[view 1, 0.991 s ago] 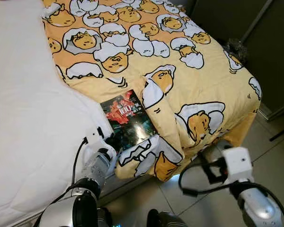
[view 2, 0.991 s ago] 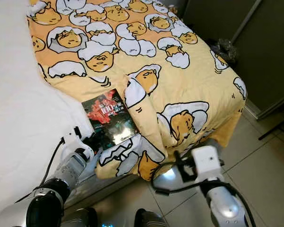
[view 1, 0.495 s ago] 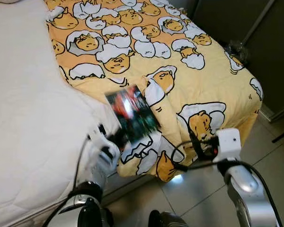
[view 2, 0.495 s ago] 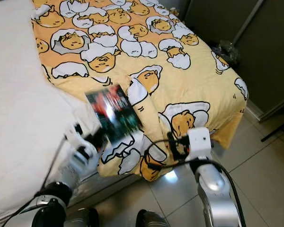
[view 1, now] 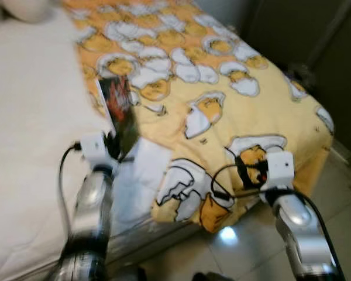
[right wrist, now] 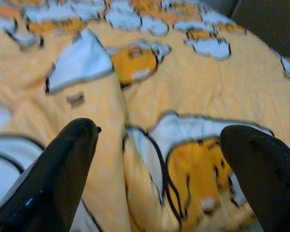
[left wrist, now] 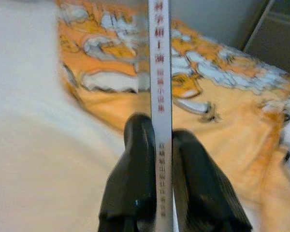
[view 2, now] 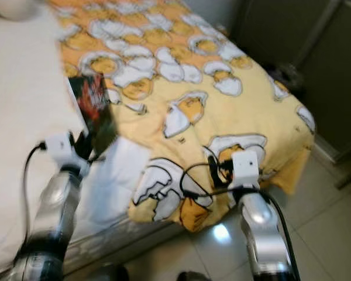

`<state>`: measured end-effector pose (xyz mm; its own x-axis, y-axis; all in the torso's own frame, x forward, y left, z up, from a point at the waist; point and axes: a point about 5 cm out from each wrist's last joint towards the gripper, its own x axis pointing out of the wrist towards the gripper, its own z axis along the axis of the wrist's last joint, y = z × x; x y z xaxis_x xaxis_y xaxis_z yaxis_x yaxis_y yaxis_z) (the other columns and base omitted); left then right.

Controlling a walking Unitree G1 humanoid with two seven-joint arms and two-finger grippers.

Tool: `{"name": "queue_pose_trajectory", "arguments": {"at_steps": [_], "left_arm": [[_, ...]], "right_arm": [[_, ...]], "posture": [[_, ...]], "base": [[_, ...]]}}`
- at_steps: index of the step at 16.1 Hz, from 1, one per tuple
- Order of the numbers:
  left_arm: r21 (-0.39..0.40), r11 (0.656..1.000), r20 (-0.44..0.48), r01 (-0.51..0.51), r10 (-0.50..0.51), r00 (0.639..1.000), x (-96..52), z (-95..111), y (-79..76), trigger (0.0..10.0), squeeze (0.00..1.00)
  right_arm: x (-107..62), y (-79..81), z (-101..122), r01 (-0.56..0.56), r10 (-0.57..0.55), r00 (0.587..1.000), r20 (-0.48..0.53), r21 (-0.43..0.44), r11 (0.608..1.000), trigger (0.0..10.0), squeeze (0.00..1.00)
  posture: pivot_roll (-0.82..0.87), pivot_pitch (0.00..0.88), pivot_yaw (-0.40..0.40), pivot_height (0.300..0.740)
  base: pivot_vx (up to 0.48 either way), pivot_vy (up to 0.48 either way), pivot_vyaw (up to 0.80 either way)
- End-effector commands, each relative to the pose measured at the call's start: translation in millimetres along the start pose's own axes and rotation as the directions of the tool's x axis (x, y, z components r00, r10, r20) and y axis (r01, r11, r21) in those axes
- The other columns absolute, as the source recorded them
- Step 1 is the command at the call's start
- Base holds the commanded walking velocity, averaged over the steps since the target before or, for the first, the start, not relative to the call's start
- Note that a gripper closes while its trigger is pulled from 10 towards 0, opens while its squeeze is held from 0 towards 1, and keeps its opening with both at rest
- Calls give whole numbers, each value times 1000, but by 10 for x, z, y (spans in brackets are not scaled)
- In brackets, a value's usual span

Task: Clean up the room

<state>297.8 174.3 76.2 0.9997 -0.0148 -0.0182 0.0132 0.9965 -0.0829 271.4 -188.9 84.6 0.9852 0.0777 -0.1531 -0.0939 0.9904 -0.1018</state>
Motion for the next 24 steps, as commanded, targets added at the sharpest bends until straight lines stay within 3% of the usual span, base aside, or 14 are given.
{"name": "queue_pose_trajectory", "arguments": {"at_steps": [1, 5, 7, 10, 11, 15, 19, 20, 23, 24], "left_arm": [[85, 995, 13, 42, -43, 999, -66, 75, -226, 0, 0], [144, 989, -10, -34, 36, 999, -4, 89, -143, 0, 0], [185, 980, 11, -77, 77, 997, 61, 200, -66, 0, 0], [212, 975, 22, -60, 57, 998, 125, 261, -74, 0, 0], [233, 971, 22, -49, 45, 999, 186, 304, -96, 10000, 0], [200, 980, 42, -2, -7, 999, 299, 420, -176, 10000, 0], [97, 995, -14, -5, 7, 1000, 242, 248, -316, 10000, 0], [82, 997, -18, 1, 0, 1000, 244, 232, -357, 10000, 0], [105, 994, -20, 22, -20, 1000, 278, 251, -394, 10000, 0], [116, 993, -35, 15, -11, 999, 293, 240, -371, 10000, 0]], "right_arm": [[53, -176, 34, 84, -85, 996, 30, 40, 996, 10000, 0], [197, -119, 106, 70, -74, 995, 70, 53, 996, 10000, 0], [297, -49, 138, 50, -56, 995, 86, 63, 997, 10000, 71], [360, 14, 158, 34, -42, 994, 101, 76, 997, 10000, 118], [384, 81, 143, 19, -28, 994, 102, 87, 996, 10000, 208], [407, 181, 131, 0, -12, 994, 113, 100, 995, 10000, 267], [305, 194, 60, -38, 30, 994, 108, 65, 997, 10000, 369], [302, 214, 57, -57, 50, 993, 111, 59, 997, 10000, 533], [331, 284, 41, -75, 68, 992, 104, 66, 995, 10000, 549], [341, 310, 38, -75, 68, 992, 104, 75, 994, 10000, 510]], "posture": [[-24, 0, 6, 740], [6, 0, 8, 740], [27, 0, 1, 740], [51, 0, 4, 740], [69, 0, 14, 740], [59, 0, 22, 740], [13, 0, -1, 740], [12, 0, 4, 740], [20, 0, 16, 740], [20, 0, 26, 740]], "base": [[0, 0, 463], [0, 0, 459], [0, 0, 456], [0, 0, 454], [0, 0, 438], [60, 0, 436], [139, 425, 438], [0, 480, 0], [0, 480, 267], [0, 352, 400]]}}
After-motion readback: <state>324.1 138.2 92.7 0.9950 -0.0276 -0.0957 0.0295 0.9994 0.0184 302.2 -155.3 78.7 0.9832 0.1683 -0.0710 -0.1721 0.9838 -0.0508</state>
